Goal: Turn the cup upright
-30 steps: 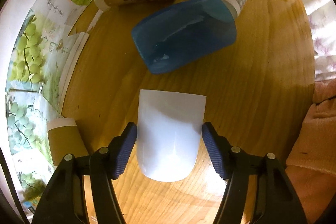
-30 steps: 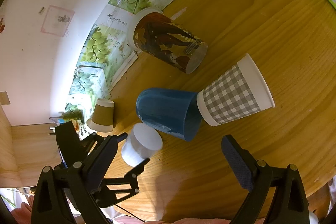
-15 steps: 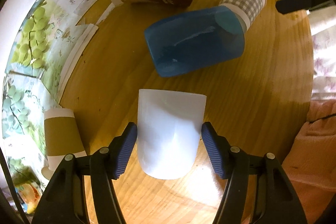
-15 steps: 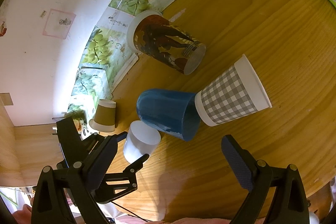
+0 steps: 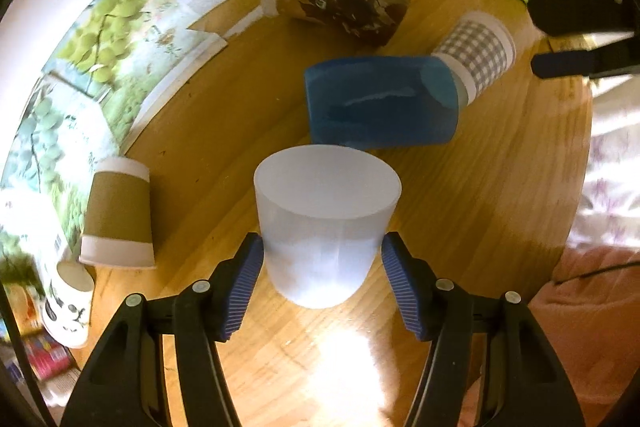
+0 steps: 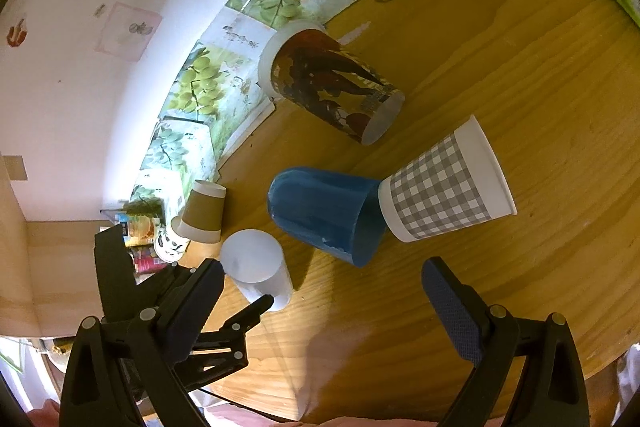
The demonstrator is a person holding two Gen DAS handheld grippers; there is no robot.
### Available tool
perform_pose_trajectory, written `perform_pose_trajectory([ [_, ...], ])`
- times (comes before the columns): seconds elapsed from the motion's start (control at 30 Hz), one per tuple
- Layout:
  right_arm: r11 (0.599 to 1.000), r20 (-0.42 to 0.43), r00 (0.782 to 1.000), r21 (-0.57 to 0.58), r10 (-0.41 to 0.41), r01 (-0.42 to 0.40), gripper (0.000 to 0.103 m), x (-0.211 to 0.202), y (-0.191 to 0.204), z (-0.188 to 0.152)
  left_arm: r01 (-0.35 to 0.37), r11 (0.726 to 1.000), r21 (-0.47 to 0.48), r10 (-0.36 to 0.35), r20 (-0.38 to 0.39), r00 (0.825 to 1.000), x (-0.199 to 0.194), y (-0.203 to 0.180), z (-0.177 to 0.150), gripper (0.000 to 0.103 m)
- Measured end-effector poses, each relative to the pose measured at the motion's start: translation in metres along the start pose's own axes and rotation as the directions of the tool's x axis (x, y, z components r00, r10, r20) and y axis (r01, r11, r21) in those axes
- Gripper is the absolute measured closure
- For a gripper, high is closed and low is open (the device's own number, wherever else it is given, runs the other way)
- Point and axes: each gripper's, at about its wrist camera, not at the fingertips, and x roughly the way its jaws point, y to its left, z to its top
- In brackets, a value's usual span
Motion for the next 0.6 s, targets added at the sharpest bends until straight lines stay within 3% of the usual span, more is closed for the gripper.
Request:
perform_pose_trajectory([
  [0.23, 0.999, 0.013, 1.000, -0.046, -0.006, 0.006, 0.004, -0.010, 0.007, -0.009, -0.005, 0.995, -0.100, 0.011, 0.057, 0.998, -0.019, -0.016, -0.013, 0.038],
  [0.6, 0.993, 0.038, 0.999, -0.116, -0.021, 0.025, 0.004, -0.032, 0.014, -0.030, 0.011, 0.959, -0.284, 0.029, 0.137, 0.990, -0.038, -0.033, -0.042, 0.040],
])
